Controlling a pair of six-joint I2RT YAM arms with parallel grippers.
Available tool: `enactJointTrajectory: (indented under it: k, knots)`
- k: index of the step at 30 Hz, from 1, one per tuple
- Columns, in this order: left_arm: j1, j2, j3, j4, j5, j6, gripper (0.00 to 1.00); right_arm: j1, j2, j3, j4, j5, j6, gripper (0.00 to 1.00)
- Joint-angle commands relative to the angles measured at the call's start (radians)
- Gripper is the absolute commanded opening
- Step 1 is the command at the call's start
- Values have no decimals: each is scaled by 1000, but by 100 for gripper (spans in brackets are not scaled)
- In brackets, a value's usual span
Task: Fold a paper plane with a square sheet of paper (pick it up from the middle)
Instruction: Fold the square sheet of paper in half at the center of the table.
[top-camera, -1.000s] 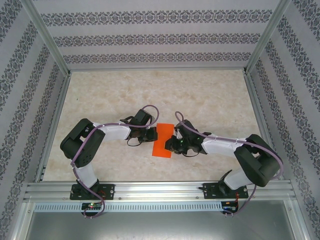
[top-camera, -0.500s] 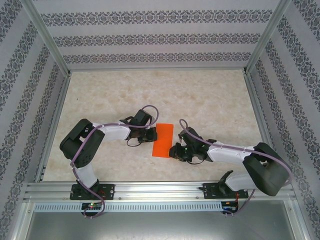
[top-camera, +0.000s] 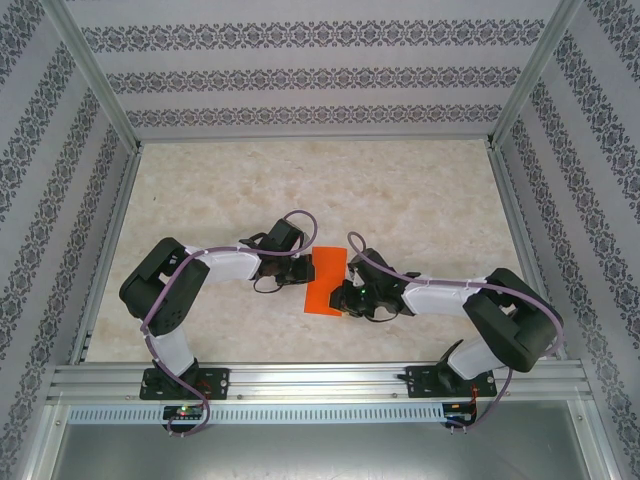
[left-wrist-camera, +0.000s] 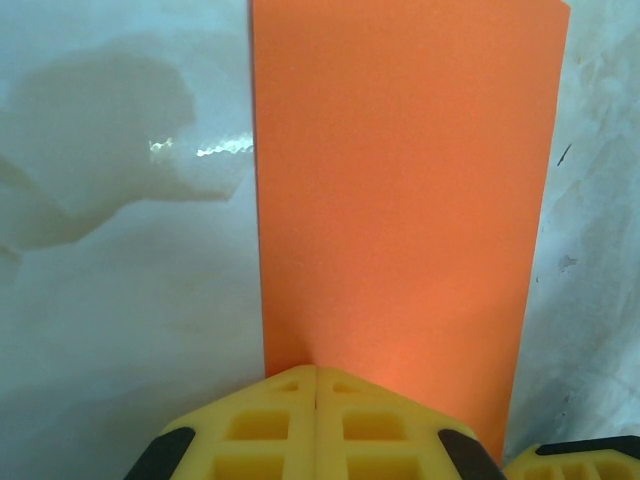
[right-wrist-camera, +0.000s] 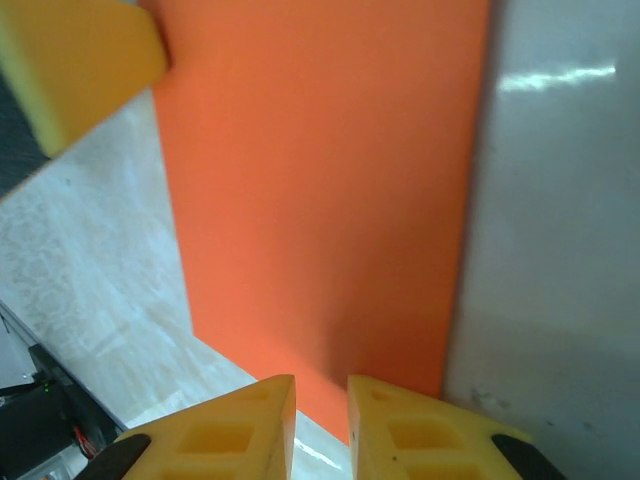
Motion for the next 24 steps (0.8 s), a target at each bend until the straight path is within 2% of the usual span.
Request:
enactJointTrajectory:
  k: [1,4,9,11,16,20,24]
  knots:
    - [-10,0,-25,-86,-19,7,0,4,-26,-9,-17,6,3,23]
    - [-10,0,-18,-92,-18,10,0,0,-73,32,-126,45,-25,24]
    - [-10,-36,-14,-93,-9,8,2,-19,-164,125,-333,259,-62,29]
    - [-10,-65,-9,-95,0,8,6,-38,-156,153,-372,299,-67,30]
    - [-10,-167,-10,-137,-70,4,14,-45,-104,201,-339,279,-76,33]
    - [-3,-214,-28,-162,-125,-6,30,-49,-58,232,-315,274,-79,33]
    - [13,-206,-47,-141,-88,-23,32,-61,-2,249,-283,255,-80,34]
